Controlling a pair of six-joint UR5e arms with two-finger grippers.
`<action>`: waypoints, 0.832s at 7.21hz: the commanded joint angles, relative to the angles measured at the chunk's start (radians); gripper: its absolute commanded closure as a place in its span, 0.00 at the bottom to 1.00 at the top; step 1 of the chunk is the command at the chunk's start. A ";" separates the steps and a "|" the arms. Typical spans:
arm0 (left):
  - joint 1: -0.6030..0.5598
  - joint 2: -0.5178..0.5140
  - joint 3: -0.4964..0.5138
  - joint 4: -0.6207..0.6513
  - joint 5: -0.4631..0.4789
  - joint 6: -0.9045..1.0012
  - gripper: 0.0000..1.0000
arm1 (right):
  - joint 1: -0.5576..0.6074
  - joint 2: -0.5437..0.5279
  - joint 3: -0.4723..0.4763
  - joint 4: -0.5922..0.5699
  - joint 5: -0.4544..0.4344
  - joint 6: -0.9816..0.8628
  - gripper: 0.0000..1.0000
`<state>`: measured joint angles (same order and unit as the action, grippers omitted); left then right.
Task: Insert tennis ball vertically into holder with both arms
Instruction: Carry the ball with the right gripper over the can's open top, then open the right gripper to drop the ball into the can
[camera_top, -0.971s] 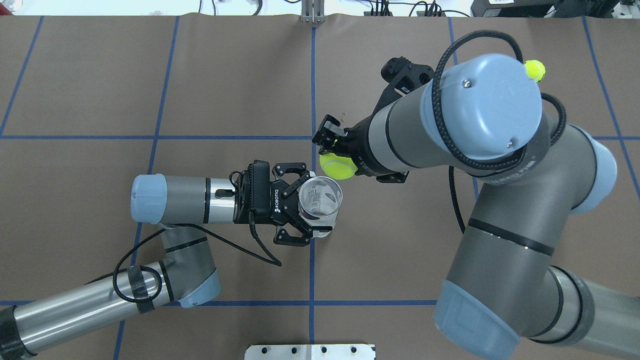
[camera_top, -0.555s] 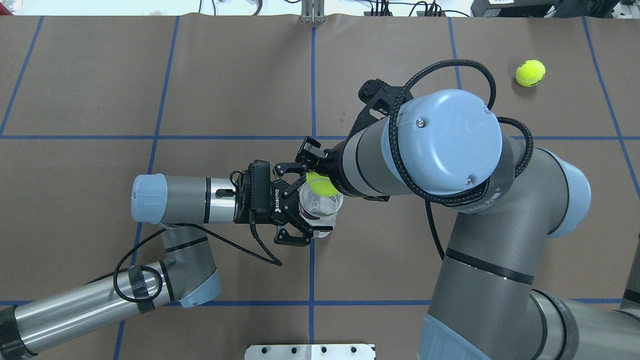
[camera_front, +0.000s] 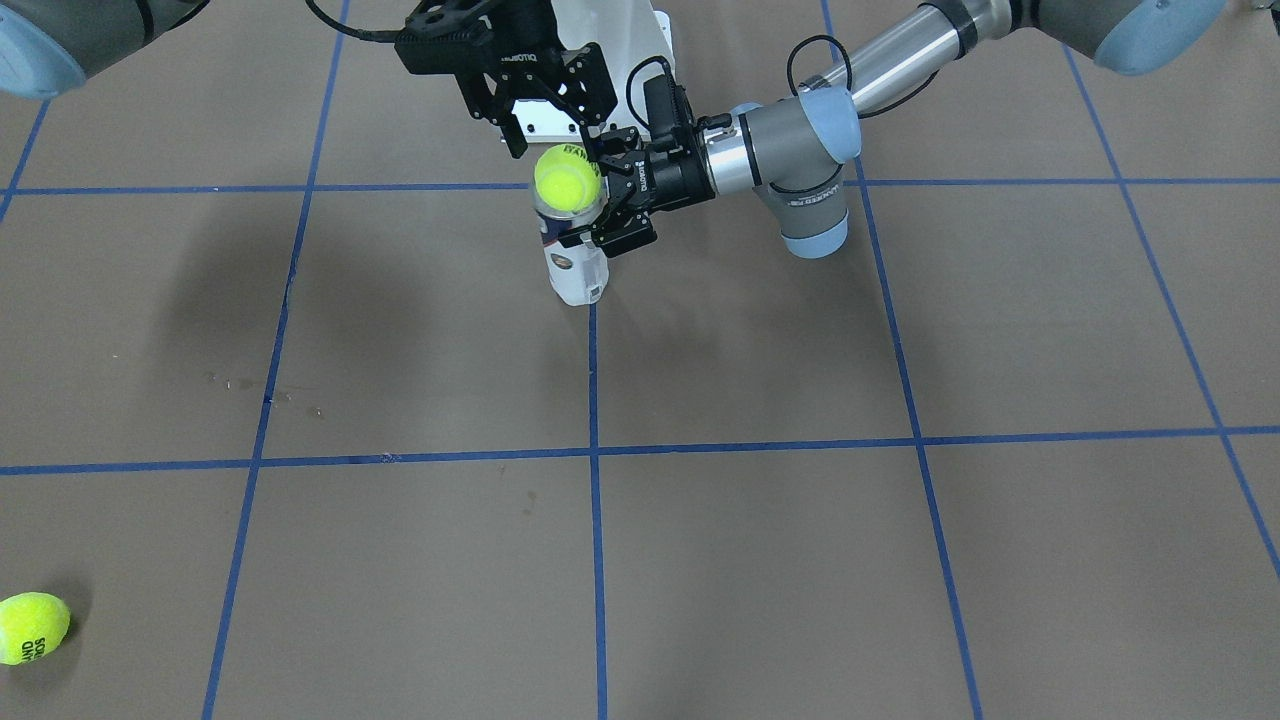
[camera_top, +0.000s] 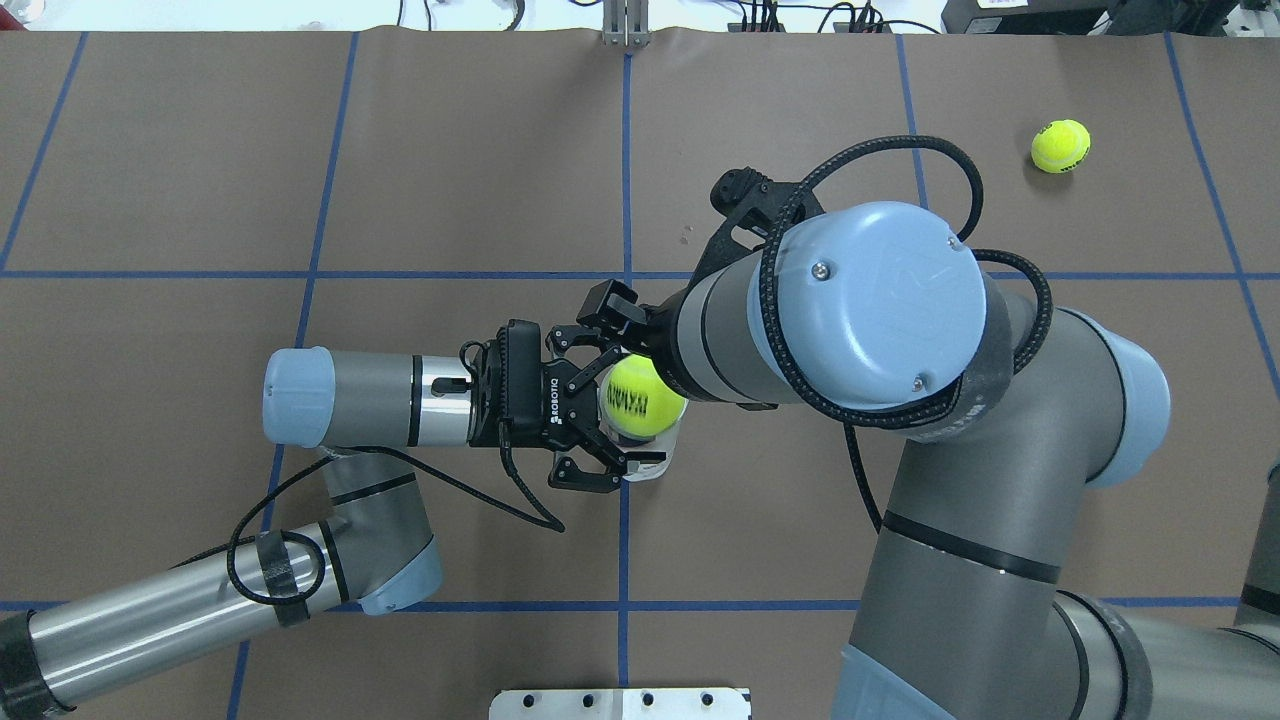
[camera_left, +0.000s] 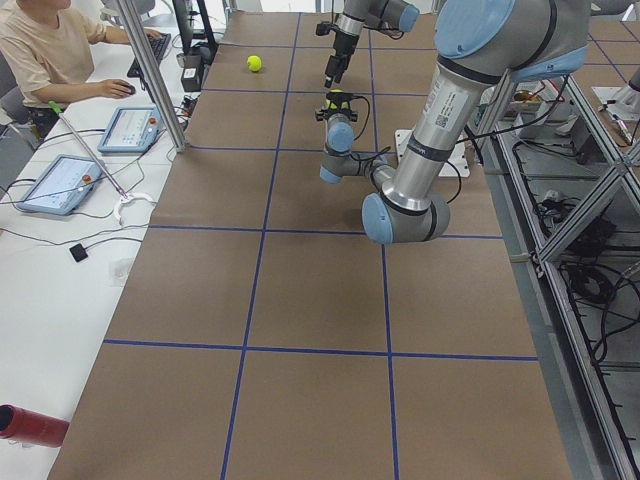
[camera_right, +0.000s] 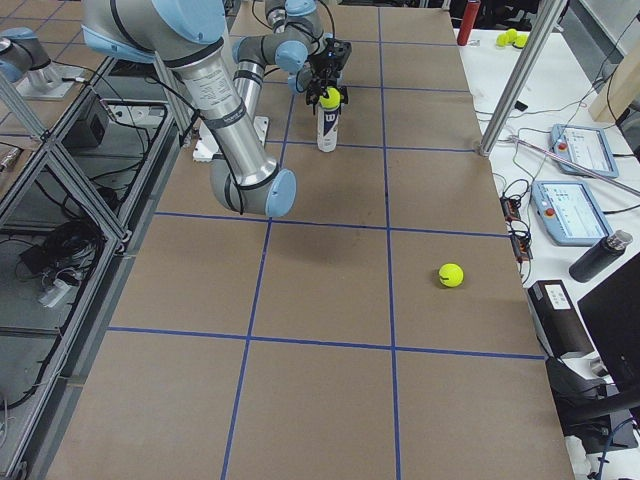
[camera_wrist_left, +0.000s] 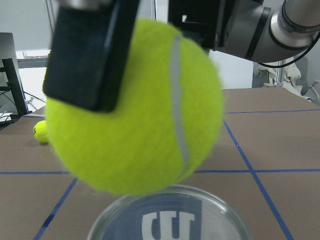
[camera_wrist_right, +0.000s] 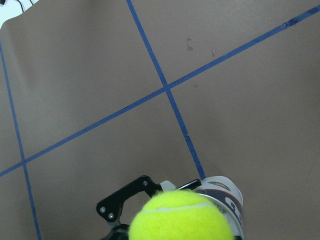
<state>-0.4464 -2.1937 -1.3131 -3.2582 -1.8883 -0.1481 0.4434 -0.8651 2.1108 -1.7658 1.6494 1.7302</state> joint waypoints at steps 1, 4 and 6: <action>0.000 0.000 0.000 0.000 0.000 0.001 0.02 | 0.000 0.001 0.002 0.000 -0.006 -0.001 0.01; 0.000 0.000 0.000 -0.001 0.000 -0.001 0.02 | 0.004 -0.002 0.005 -0.036 -0.003 -0.021 0.01; 0.000 0.000 0.000 -0.001 0.000 0.001 0.02 | 0.090 -0.023 0.002 -0.121 0.015 -0.174 0.01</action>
<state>-0.4464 -2.1938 -1.3131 -3.2595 -1.8883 -0.1483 0.4825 -0.8742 2.1139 -1.8422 1.6512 1.6371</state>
